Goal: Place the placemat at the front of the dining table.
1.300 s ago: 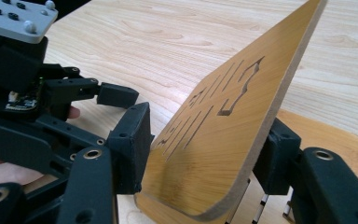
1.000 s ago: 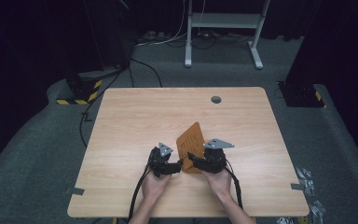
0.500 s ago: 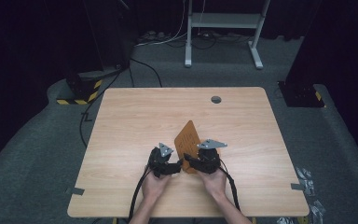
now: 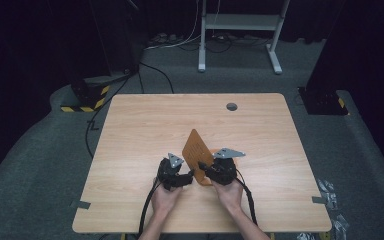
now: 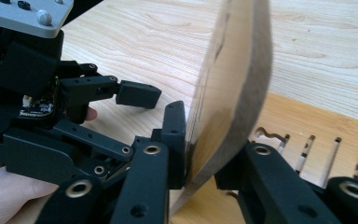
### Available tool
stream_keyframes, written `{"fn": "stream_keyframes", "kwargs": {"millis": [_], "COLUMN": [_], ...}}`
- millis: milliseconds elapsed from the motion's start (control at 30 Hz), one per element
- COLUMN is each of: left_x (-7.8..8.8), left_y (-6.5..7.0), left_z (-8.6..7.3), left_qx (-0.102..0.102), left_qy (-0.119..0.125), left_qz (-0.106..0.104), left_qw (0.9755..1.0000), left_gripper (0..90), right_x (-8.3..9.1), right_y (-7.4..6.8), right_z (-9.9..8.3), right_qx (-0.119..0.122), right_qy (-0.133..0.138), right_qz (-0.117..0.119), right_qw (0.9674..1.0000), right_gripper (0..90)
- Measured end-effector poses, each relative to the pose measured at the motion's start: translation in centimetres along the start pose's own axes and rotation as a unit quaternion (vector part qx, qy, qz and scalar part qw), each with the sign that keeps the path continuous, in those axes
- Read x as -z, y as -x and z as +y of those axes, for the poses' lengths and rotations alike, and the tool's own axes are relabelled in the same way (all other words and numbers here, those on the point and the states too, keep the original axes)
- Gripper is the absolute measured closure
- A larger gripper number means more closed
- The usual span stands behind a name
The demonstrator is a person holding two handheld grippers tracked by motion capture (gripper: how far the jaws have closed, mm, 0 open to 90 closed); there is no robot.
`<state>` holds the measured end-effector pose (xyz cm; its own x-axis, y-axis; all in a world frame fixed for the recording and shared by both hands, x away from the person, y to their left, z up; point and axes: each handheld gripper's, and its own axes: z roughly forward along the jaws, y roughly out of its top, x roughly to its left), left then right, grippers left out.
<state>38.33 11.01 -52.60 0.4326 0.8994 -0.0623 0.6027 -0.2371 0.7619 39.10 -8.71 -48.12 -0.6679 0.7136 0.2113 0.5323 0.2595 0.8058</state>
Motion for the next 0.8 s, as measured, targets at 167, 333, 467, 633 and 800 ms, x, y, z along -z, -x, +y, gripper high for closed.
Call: {"fn": "stream_keyframes", "kwargs": {"millis": [167,333,467,633,800], "left_x": [0.1,0.2,0.2,0.3,0.3], "left_y": [0.0,-0.2,-0.2,-0.3,-0.3], "left_z": [0.0,-0.1,-0.1,-0.1,-0.1], "left_qx": [0.0,0.005,0.002,0.008,0.011], "left_qy": [0.001,0.007,0.01,0.013,0.01], "left_qz": [0.004,0.009,0.011,0.01,0.012], "left_qw": [1.0,0.9999,0.9999,0.9998,0.9998], "left_gripper": [27.9,27.7,27.0,27.2,27.5], "right_x": [0.1,0.0,0.1,0.4,0.6], "right_y": [-0.3,-0.4,-0.4,-0.6,-0.6], "right_z": [0.2,0.4,0.5,0.9,1.2], "right_qx": [-0.002,0.007,0.005,0.017,0.023], "right_qy": [-0.001,-0.001,-0.005,-0.006,-0.01], "right_qz": [0.008,0.005,0.007,0.005,0.004], "right_qw": [1.0,1.0,1.0,0.9998,0.9997], "right_gripper": [84.5,86.2,86.3,86.4,86.5]}}
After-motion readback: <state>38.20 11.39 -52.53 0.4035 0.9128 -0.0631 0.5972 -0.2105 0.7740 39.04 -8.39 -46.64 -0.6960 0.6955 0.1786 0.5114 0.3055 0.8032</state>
